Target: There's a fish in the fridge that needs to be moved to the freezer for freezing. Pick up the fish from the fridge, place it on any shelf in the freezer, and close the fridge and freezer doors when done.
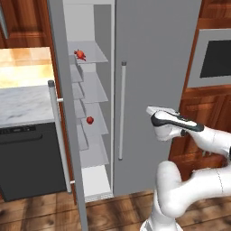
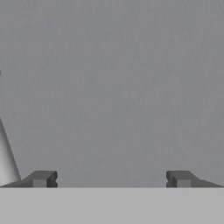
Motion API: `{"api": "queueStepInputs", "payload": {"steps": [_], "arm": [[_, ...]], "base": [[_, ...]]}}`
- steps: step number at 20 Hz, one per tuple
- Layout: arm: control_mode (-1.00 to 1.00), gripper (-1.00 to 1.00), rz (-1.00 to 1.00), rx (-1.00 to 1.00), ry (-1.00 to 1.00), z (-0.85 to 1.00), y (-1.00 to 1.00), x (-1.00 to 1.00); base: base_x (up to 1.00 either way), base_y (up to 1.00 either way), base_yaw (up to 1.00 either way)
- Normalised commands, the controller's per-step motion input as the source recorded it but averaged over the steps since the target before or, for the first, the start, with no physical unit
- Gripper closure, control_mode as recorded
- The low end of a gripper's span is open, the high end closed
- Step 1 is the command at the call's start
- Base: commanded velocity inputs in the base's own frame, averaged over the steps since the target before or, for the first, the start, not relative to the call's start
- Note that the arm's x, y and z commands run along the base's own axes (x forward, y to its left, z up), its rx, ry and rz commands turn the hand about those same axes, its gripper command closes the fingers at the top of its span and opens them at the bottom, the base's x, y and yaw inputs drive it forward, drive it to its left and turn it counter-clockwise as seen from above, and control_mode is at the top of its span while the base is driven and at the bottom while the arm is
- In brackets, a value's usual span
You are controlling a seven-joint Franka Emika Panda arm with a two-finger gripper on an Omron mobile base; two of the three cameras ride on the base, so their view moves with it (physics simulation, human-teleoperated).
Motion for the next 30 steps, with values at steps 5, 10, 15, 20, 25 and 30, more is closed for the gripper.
{"api": "queueStepInputs", "payload": {"steps": [5, 10, 15, 20, 25, 30], "arm": [[-1.0, -1.0, -0.12, -0.15, -0.08, 1.0, -0.15, -0.88], [-1.0, -1.0, -0.14, -0.18, 0.0, 1.0, -0.03, -0.65], [-1.0, -1.0, -0.12, -0.1, 0.11, 1.0, -0.02, -0.79], [-1.0, -1.0, -0.03, -0.03, 0.13, 1.0, -0.14, -0.9], [-1.0, -1.0, 0.0, 0.0, 0.16, 1.0, -0.14, -0.75], [-1.0, -1.0, 0.0, 0.0, 0.27, 1.0, -0.01, -0.88]], "base": [[0.0, 0.0, 0.0], [0.0, 0.0, 0.0], [0.0, 0.0, 0.0], [0.0, 0.0, 0.0], [0.0, 0.0, 0.0], [0.0, 0.0, 0.0]]}}
